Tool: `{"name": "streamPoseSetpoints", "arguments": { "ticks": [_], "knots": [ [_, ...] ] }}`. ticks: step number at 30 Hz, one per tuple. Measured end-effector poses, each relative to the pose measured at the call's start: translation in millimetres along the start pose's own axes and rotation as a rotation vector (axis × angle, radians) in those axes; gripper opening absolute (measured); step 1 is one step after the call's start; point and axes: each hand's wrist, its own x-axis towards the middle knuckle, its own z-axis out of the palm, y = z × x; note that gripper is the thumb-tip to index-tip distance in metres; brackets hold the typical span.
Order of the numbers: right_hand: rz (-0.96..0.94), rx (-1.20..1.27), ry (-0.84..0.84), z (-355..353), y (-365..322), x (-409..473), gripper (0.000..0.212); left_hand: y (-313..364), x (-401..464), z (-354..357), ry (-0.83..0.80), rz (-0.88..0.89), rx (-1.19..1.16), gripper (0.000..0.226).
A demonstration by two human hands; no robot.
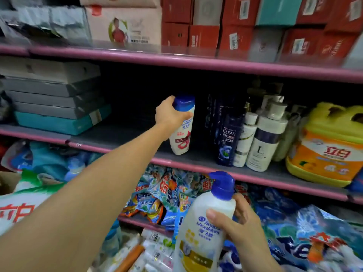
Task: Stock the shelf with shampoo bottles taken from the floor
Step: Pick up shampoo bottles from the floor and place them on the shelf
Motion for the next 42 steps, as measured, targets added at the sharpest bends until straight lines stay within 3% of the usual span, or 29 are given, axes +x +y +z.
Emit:
{"name": "streamPoseSetpoints", "arguments": {
  "ticks": [5, 10, 14, 17, 19, 21, 24, 27, 31, 33, 39, 42],
  "knots": [
    [-0.050, -0.035, -0.035, -3, -4, 6, 0.042, 0, 23, -1, -0.190, -0.080, -0.003, 0.057],
    [-0.075, -0.058, -0.037, -2, -9, 12, 0.048, -7, 25, 9, -0.168, -0.100, -0.083, 0.056],
    [-0.104, -0.035, -0.049, 3, -17, 17, 0.047, -9, 23, 0, -0.243, -0.154, -0.084, 0.051],
    [-0.127, -0.047, -0.030, 12, -24, 20, 0.048, -17, 5, -13, -0.327, -0.240, -0.029, 0.065],
    [-0.139, -0.031, -0.030, 18, -28, 22, 0.047, -23, -19, -22, -0.270, -0.196, 0.078, 0.069],
    [-0.146, -0.015, -0.043, 26, -32, 26, 0.043, -28, -54, -35, -0.168, -0.103, 0.134, 0.058],
    [-0.144, 0.004, -0.060, 44, -36, 34, 0.043, -37, -113, -57, -0.304, -0.076, -0.035, 0.036],
    [-0.138, 0.048, -0.066, 65, -41, 40, 0.040, -41, -159, -76, -0.456, -0.170, -0.230, 0.055],
    [-0.111, 0.101, -0.101, 93, -44, 42, 0.024, -43, -191, -90, -0.334, -0.136, -0.203, 0.057],
    [-0.083, 0.144, -0.125, 106, -45, 38, 0.023, -45, -202, -97, -0.248, -0.060, -0.127, 0.070],
    [-0.016, -0.010, -0.256, 145, -59, 28, 0.053, -57, -212, -120, 0.045, -0.022, 0.027, 0.076],
    [-0.065, -0.141, -0.367, 157, -82, 33, 0.035, -60, -212, -136, 0.077, -0.011, 0.018, 0.073]
  ]
}}
